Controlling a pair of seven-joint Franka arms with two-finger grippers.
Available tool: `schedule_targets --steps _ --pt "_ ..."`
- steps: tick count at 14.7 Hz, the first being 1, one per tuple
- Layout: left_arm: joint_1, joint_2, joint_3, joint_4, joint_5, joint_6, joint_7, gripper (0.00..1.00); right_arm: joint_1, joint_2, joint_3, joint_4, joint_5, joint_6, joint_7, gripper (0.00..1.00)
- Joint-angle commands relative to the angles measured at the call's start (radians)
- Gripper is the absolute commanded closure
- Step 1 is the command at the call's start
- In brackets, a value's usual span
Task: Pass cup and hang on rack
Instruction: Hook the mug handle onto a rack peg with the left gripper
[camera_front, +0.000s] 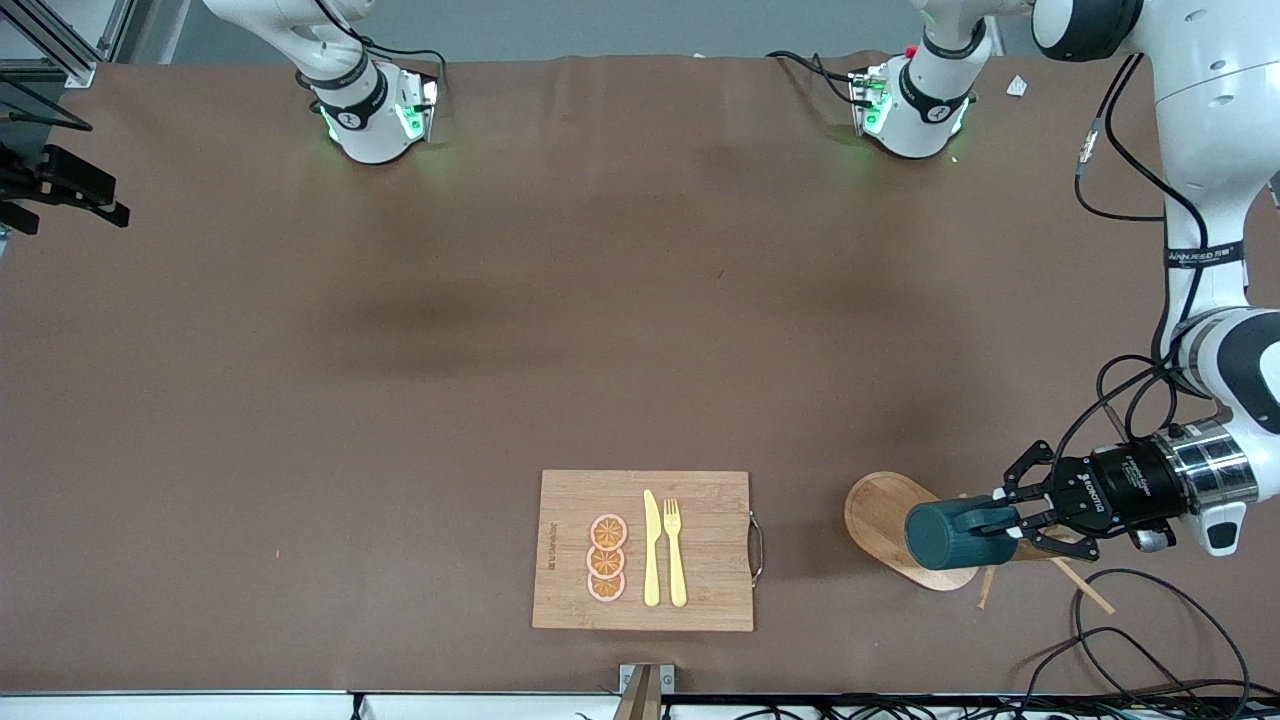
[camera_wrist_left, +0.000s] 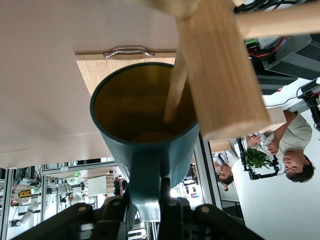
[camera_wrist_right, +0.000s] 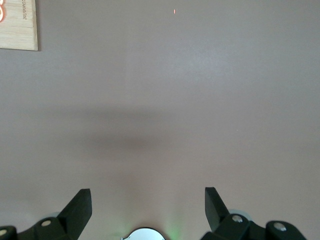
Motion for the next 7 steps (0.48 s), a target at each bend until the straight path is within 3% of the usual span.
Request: schedule_targets --steps 1,7 --pt "0.005 0.005 0.002 0.010 -0.005 -0.016 -0.012 0.94 -0.005 -0.016 0.007 -0.015 -0.012 -0.002 -0.008 0.00" --pt "0.005 0.018 0.002 0.017 0.038 -0.018 -0.007 0.92 -0.006 -0.016 0.007 -0.015 -0.012 -0.002 -0.008 0.00"
